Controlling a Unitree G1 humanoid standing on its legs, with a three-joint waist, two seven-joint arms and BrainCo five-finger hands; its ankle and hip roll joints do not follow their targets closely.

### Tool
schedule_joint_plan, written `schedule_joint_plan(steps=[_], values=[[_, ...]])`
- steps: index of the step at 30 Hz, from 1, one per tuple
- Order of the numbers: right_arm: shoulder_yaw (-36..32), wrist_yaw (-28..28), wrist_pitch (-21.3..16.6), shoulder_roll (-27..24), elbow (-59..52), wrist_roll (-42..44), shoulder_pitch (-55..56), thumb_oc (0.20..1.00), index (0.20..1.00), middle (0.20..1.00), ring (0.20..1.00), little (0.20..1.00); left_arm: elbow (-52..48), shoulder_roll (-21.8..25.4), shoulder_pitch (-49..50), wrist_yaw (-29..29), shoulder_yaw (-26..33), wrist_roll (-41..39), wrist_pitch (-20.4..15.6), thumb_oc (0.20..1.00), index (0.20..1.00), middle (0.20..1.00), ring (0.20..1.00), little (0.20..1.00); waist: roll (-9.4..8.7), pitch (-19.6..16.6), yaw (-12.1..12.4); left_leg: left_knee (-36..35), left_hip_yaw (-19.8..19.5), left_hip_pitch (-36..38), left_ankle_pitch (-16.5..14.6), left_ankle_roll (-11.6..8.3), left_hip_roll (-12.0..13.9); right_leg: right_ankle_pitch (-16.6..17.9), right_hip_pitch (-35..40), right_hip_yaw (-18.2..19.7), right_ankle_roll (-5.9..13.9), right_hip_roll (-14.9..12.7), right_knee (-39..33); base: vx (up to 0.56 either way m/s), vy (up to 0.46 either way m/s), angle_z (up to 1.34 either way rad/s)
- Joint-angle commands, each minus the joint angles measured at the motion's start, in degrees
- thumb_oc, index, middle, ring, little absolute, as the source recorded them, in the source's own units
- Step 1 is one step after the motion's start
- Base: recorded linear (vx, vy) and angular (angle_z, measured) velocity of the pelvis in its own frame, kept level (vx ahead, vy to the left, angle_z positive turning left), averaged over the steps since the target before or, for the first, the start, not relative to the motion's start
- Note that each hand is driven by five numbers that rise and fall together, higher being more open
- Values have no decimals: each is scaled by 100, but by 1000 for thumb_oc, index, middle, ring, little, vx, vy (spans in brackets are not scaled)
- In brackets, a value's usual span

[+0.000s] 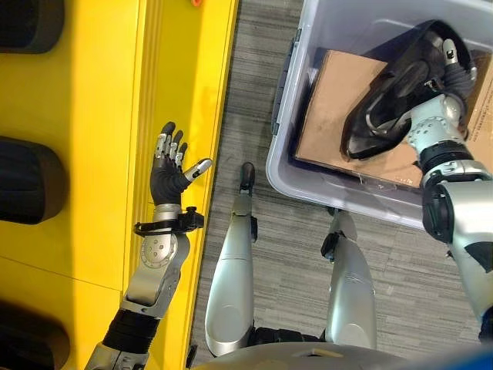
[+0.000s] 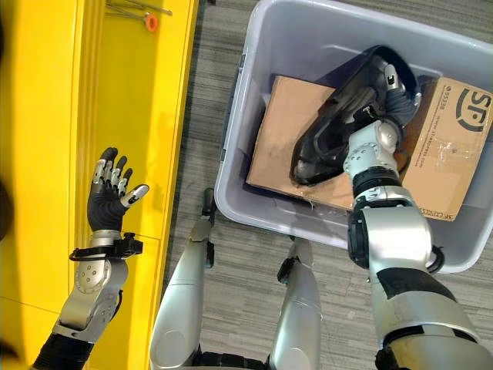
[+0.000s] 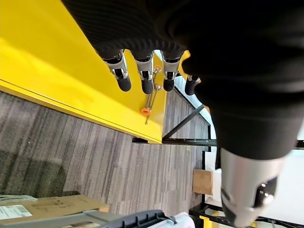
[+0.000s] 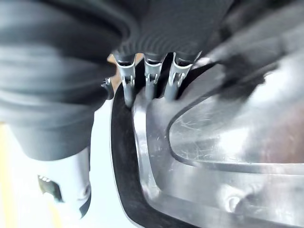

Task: Move parts from the plastic box to the shelf.

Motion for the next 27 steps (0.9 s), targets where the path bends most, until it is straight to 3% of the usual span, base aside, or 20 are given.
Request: schedule_joint_plan(steps=[1, 7, 17, 19, 21, 25, 27], values=[[-142, -34, -184, 536, -104, 873, 433, 1000, 1000, 1000, 1000, 1000, -459, 297, -44, 105, -203, 74, -157, 1000, 1000, 1000, 1000, 1000, 163, 167, 139, -180, 280, 579, -591, 275, -215, -1069, 430, 58, 463, -456, 934, 4, 44, 5], [-161, -211, -564, 915, -487, 1278, 480, 1000, 1000, 1000, 1000, 1000, -443, 337, -75, 215, -268, 52, -77, 1000, 1000, 1000, 1000, 1000, 110, 167, 137, -152, 275, 680, -618, 293, -263, -1073, 647, 62, 449, -452, 850, 3, 28, 5], [-194, -806, -1242, 1725, -1626, 1102, 1227, 1000, 1000, 1000, 1000, 1000, -483, 281, -75, 427, -255, 54, 68, 1000, 1000, 1000, 1000, 1000, -16, 167, -2, -154, 216, 862, -627, 305, -338, -1022, 1017, -3, 466, -497, 708, 2, 21, 4], [5, -935, -1374, 1816, -2351, 703, 1362, 1000, 1000, 1000, 1000, 1000, -508, 262, -93, 489, -232, 41, 55, 1000, 1000, 1000, 1000, 1000, -55, 167, -41, -147, 222, 882, -631, 306, -340, -1003, 1044, 2, 469, -501, 697, 0, 0, 0], [399, -1186, -1495, 1921, -3838, -73, 1820, 1000, 1000, 1000, 1000, 1000, -606, 245, -41, 615, -167, 169, 69, 1000, 1000, 1000, 1000, 1000, -159, 167, -152, -145, 256, 901, -629, 316, -324, -964, 1041, 33, 473, -505, 691, -17, 33, 0], [1051, -1243, -1366, 1810, -6299, -1366, 2720, 1000, 1000, 1000, 1000, 1000, -705, 266, 78, 758, -55, 396, 178, 1000, 1000, 1000, 1000, 1000, -370, 167, -387, -180, 315, 968, -610, 333, -294, -905, 1085, 66, 464, -481, 597, -2, 1, -1], [1129, -1263, -1280, 1754, -6721, -1703, 2893, 1000, 1000, 1000, 1000, 1000, -762, 262, 131, 789, -26, 419, 175, 1000, 1000, 1000, 1000, 1000, -387, 167, -414, -189, 325, 996, -608, 342, -291, -895, 1110, 62, 466, -481, 576, -5, -5, -5]])
